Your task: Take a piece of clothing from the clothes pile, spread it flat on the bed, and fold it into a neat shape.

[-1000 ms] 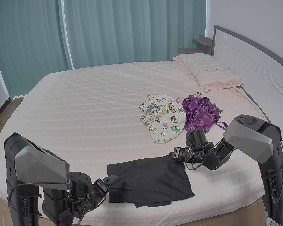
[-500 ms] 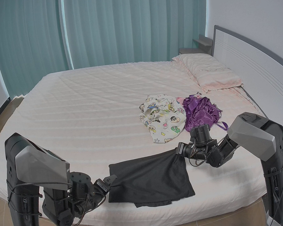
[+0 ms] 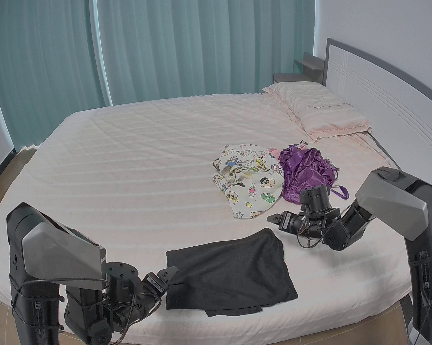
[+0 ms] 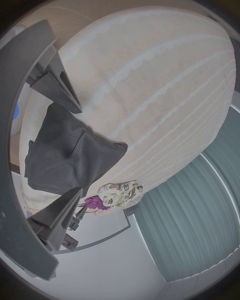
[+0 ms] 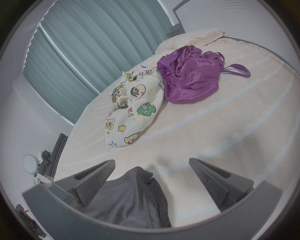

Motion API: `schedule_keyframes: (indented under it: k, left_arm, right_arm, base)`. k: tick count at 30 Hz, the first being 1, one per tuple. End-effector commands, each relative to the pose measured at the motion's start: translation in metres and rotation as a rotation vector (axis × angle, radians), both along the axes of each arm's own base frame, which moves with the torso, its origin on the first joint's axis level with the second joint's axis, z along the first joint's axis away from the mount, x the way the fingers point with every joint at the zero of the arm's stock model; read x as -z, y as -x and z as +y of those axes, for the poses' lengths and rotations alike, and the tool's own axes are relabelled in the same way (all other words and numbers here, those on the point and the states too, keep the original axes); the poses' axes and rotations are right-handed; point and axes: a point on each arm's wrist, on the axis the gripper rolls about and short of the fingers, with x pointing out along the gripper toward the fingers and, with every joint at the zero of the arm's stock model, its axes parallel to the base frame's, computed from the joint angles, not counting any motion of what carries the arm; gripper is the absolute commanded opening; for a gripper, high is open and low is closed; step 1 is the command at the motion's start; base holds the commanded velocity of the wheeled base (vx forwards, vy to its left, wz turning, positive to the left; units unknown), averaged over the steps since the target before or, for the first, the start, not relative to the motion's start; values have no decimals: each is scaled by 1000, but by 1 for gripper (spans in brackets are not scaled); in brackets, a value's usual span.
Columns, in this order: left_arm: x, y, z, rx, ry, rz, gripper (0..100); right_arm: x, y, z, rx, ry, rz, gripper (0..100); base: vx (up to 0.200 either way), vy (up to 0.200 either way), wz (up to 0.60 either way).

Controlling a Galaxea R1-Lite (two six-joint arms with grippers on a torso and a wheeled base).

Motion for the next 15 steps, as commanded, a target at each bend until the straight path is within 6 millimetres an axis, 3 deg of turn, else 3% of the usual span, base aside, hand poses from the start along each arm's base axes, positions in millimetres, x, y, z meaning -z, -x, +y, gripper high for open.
schedule_keyframes:
  k: [1,4,6,10,15]
  left_arm:
    - [-24,-2,3,-7,28,-90,100]
    - [-38,-3,6,3,17,-151,100]
    - [-58,-2,17,4,-44,-238,100]
    - [-89,10,41,-26,-120,-350,100]
    - [-118,33,56,-35,-195,-467,100]
  right_arm:
    - [-46,25,-29,55,-8,-36,100]
    - [-70,43,-42,77,-24,-79,100]
    - [-96,71,-56,90,-41,-151,100]
    - [-127,121,-75,89,-35,-285,100]
    - [-150,176,-90,100,14,-379,100]
  base:
    - [0,0,0]
    - [0,0,0]
    - [0,0,0]
    - [0,0,0]
    - [0,0,0]
